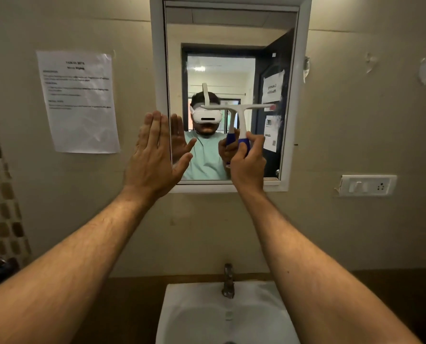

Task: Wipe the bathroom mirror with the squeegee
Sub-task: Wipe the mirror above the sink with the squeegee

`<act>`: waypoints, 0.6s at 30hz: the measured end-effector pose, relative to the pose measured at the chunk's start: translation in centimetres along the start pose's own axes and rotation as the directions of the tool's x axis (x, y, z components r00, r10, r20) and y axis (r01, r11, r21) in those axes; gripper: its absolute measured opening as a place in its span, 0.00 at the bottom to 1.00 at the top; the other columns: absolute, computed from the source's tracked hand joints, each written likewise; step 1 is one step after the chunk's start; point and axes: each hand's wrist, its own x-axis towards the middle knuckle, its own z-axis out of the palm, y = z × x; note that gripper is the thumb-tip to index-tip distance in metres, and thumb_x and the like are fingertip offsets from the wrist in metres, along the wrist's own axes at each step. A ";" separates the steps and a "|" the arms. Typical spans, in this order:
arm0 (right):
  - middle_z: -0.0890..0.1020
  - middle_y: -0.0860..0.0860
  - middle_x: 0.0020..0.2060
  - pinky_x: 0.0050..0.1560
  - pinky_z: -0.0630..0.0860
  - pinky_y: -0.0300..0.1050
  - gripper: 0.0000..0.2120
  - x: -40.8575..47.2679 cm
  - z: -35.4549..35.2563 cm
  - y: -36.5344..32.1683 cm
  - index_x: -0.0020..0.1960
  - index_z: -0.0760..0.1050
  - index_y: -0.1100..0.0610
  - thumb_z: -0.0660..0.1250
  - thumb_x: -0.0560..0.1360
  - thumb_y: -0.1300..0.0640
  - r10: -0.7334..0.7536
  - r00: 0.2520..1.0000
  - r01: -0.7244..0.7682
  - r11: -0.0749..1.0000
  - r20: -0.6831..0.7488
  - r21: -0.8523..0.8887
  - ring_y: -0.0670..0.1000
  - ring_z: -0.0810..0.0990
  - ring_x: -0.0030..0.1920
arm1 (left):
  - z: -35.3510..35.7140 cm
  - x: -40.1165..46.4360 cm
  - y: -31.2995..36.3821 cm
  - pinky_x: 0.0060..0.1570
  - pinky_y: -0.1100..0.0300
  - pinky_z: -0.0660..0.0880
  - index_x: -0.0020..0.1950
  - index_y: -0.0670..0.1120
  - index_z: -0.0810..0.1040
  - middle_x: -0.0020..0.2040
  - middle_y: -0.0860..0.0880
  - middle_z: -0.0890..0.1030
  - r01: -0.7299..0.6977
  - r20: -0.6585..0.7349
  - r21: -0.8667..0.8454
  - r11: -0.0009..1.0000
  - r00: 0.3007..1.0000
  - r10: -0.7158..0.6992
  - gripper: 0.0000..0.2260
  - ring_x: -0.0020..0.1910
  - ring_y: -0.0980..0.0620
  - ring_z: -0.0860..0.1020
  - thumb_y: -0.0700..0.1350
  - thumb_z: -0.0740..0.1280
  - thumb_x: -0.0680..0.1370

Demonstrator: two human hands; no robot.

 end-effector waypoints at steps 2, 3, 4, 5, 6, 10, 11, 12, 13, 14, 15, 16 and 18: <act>0.81 0.54 0.54 0.41 0.82 0.46 0.10 -2.1 -0.4 2.5 0.64 0.64 0.49 0.55 0.84 0.54 0.012 1.000 -0.012 1.000 0.020 -0.012 0.53 0.83 0.49 | 0.7 -0.5 0.4 0.75 0.61 0.31 0.82 0.41 0.42 0.83 0.41 0.43 0.013 0.023 -0.004 1.000 1.000 -0.012 0.41 0.82 0.46 0.40 0.65 0.54 0.82; 0.80 0.51 0.52 0.38 0.81 0.43 0.10 -3.5 -0.6 3.9 0.65 0.64 0.48 0.56 0.84 0.55 0.017 0.999 -0.016 1.000 0.028 -0.022 0.51 0.83 0.47 | 1.0 -0.9 0.7 0.76 0.59 0.33 0.82 0.41 0.42 0.83 0.42 0.42 0.020 0.038 -0.009 1.000 0.999 -0.020 0.41 0.82 0.46 0.40 0.66 0.53 0.81; 0.79 0.47 0.49 0.36 0.80 0.42 0.11 -5.0 -0.8 5.2 0.65 0.63 0.47 0.56 0.84 0.55 0.028 0.999 -0.026 0.999 0.037 -0.031 0.49 0.82 0.43 | 1.3 -1.2 0.9 0.77 0.57 0.36 0.82 0.41 0.42 0.83 0.42 0.42 0.029 0.051 -0.021 0.999 0.998 -0.028 0.41 0.82 0.47 0.40 0.66 0.51 0.80; 0.78 0.45 0.46 0.34 0.79 0.42 0.11 -6.5 -1.0 6.6 0.64 0.63 0.45 0.57 0.83 0.55 0.047 0.998 -0.045 0.998 0.050 -0.038 0.48 0.81 0.40 | 1.7 -1.6 1.1 0.78 0.56 0.38 0.82 0.41 0.42 0.83 0.42 0.42 0.039 0.068 -0.032 0.999 0.997 -0.037 0.41 0.82 0.47 0.39 0.66 0.51 0.80; 0.77 0.44 0.43 0.32 0.78 0.42 0.11 -7.9 -1.1 7.9 0.63 0.62 0.42 0.57 0.83 0.54 0.069 0.995 -0.067 0.997 0.065 -0.044 0.48 0.81 0.36 | 2.0 -2.0 1.3 0.79 0.55 0.40 0.82 0.41 0.42 0.83 0.42 0.42 0.049 0.086 -0.037 0.998 0.995 -0.046 0.42 0.82 0.47 0.39 0.67 0.50 0.80; 0.77 0.46 0.41 0.29 0.80 0.44 0.14 -11.9 -1.7 10.8 0.59 0.61 0.35 0.59 0.83 0.54 0.121 0.988 -0.114 0.990 0.097 -0.080 0.49 0.80 0.32 | 3.0 -2.9 1.7 0.80 0.52 0.43 0.82 0.40 0.42 0.83 0.42 0.42 0.078 0.126 -0.037 0.996 0.989 -0.073 0.43 0.82 0.47 0.40 0.68 0.49 0.79; 0.78 0.46 0.41 0.29 0.80 0.44 0.14 -12.3 -1.8 11.0 0.59 0.61 0.35 0.59 0.83 0.54 0.124 0.987 -0.117 0.990 0.102 -0.078 0.49 0.80 0.32 | 3.2 -2.9 1.8 0.80 0.51 0.44 0.82 0.40 0.42 0.83 0.43 0.42 0.080 0.136 -0.035 0.996 0.988 -0.074 0.43 0.82 0.47 0.40 0.68 0.49 0.79; 0.78 0.46 0.41 0.29 0.80 0.44 0.13 -12.4 -1.9 11.0 0.60 0.62 0.37 0.59 0.83 0.54 0.122 0.987 -0.116 0.991 0.103 -0.070 0.49 0.80 0.32 | 3.3 -2.9 1.9 0.80 0.51 0.44 0.82 0.40 0.42 0.83 0.43 0.42 0.081 0.145 -0.034 0.996 0.987 -0.075 0.43 0.82 0.47 0.40 0.68 0.49 0.79; 0.77 0.47 0.40 0.29 0.79 0.43 0.12 -12.2 -1.9 10.7 0.60 0.63 0.38 0.59 0.83 0.54 0.118 0.988 -0.113 0.992 0.099 -0.058 0.49 0.79 0.32 | 3.5 -2.9 2.0 0.80 0.51 0.44 0.82 0.40 0.42 0.83 0.43 0.42 0.083 0.151 -0.034 0.996 0.985 -0.077 0.43 0.82 0.47 0.40 0.68 0.50 0.79; 0.77 0.47 0.40 0.29 0.78 0.42 0.11 -11.7 -1.9 10.3 0.60 0.64 0.40 0.59 0.83 0.55 0.110 0.990 -0.106 0.993 0.089 -0.043 0.48 0.79 0.33 | 3.6 -2.8 2.0 0.80 0.51 0.44 0.82 0.40 0.42 0.83 0.43 0.42 0.083 0.155 -0.036 0.996 0.985 -0.077 0.43 0.82 0.47 0.40 0.67 0.51 0.79; 0.77 0.47 0.40 0.29 0.76 0.40 0.10 -11.0 -1.8 9.6 0.60 0.64 0.42 0.58 0.83 0.55 0.098 0.992 -0.096 0.995 0.074 -0.026 0.47 0.78 0.33 | 3.7 -2.6 2.2 0.80 0.52 0.44 0.82 0.40 0.42 0.83 0.43 0.42 0.082 0.155 -0.038 0.996 0.985 -0.075 0.43 0.82 0.47 0.40 0.67 0.52 0.79; 0.77 0.47 0.40 0.29 0.74 0.38 0.09 -10.0 -1.6 8.8 0.61 0.64 0.43 0.58 0.83 0.54 0.080 0.995 -0.080 0.997 0.058 -0.007 0.47 0.78 0.33 | 3.7 -2.4 2.2 0.80 0.51 0.44 0.82 0.40 0.42 0.83 0.43 0.42 0.079 0.153 -0.040 0.996 0.986 -0.072 0.43 0.82 0.47 0.40 0.67 0.52 0.79; 0.79 0.49 0.44 0.30 0.76 0.37 0.09 -8.0 -1.1 7.1 0.62 0.63 0.43 0.57 0.83 0.54 0.049 0.998 -0.050 0.999 0.041 0.016 0.47 0.80 0.36 | 3.7 -2.0 2.3 0.80 0.50 0.45 0.82 0.40 0.42 0.83 0.43 0.42 0.081 0.155 -0.043 0.996 0.985 -0.074 0.43 0.82 0.47 0.40 0.66 0.53 0.79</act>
